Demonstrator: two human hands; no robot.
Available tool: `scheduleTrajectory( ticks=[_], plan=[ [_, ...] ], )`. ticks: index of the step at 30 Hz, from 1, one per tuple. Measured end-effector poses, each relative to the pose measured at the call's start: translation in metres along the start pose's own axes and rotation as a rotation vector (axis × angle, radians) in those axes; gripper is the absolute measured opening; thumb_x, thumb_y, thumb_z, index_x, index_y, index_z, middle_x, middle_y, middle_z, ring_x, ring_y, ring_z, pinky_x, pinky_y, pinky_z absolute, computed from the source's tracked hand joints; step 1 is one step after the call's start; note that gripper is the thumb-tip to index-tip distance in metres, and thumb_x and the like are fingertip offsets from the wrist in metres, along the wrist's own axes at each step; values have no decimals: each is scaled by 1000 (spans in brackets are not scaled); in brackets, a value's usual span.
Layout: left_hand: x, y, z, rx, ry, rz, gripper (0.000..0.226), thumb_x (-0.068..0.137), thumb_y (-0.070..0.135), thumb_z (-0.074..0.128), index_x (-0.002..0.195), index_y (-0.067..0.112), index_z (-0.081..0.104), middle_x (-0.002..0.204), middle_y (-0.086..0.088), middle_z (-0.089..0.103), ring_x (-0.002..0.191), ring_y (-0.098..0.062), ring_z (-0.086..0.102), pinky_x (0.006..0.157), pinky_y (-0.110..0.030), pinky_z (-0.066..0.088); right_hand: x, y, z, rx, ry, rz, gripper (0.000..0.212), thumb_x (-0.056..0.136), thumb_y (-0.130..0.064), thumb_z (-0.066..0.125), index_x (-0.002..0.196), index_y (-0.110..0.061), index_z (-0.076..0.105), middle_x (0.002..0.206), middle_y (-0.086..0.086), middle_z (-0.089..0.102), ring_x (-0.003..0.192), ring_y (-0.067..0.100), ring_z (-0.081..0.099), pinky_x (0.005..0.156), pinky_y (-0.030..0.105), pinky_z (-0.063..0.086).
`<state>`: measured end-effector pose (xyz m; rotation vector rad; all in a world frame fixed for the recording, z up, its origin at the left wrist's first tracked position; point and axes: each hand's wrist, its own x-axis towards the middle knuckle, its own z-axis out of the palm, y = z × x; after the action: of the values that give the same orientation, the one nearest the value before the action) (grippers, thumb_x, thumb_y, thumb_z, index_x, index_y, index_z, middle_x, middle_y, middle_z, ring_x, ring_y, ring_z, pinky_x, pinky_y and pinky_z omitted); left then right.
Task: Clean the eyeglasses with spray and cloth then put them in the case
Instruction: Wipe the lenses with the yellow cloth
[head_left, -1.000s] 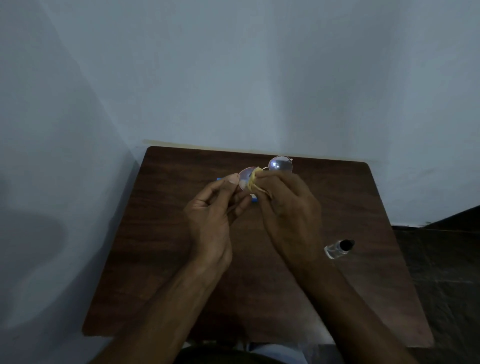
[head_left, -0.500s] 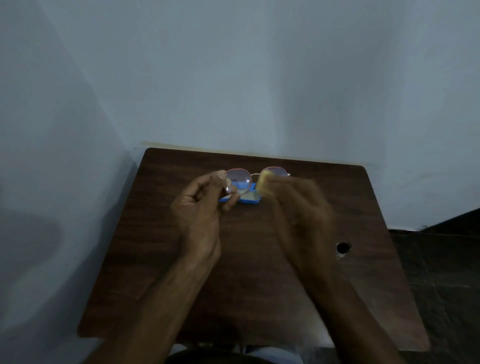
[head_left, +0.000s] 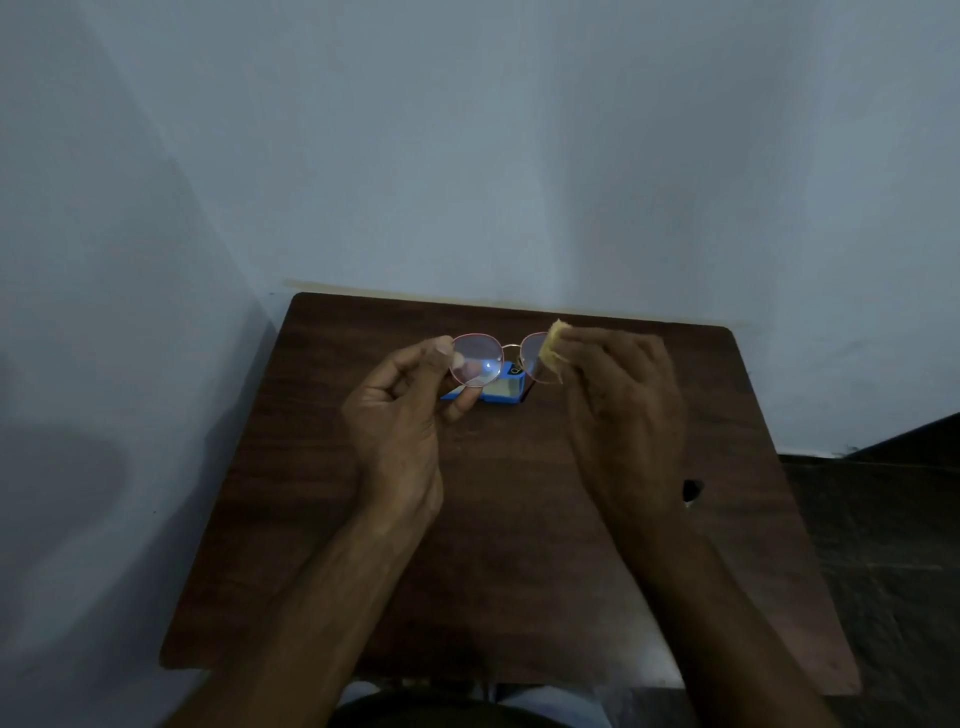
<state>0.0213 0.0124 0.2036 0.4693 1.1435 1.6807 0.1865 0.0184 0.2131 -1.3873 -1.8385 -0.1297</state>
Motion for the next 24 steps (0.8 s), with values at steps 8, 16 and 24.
scheduleTrajectory(
  ticks=[8, 16, 24],
  plan=[
    [-1, 3, 0, 20, 4, 22, 7, 95, 8, 72, 97, 10, 78, 91, -13, 77, 87, -25, 78, 70, -32, 64, -10, 1, 4, 30, -28, 7, 27, 84, 1, 82, 111, -3, 76, 118, 12, 73, 102, 31, 66, 89, 35, 52],
    [1, 2, 0, -54, -8, -37, 12, 93, 9, 72, 104, 4, 76, 92, -12, 76, 92, -27, 77, 71, -29, 63, -11, -2, 5, 15, -31, -31, 29, 85, 3, 78, 113, -1, 76, 119, 13, 72, 104, 31, 66, 91, 32, 51],
    [7, 5, -4, -72, -20, -28, 27, 82, 20, 77, 105, 4, 76, 96, -15, 76, 92, -27, 77, 70, -28, 63, -3, -15, 4, 94, -31, -18, 23, 88, -4, 73, 110, -5, 71, 113, 12, 68, 100, 27, 66, 79, 38, 59]
  ],
)
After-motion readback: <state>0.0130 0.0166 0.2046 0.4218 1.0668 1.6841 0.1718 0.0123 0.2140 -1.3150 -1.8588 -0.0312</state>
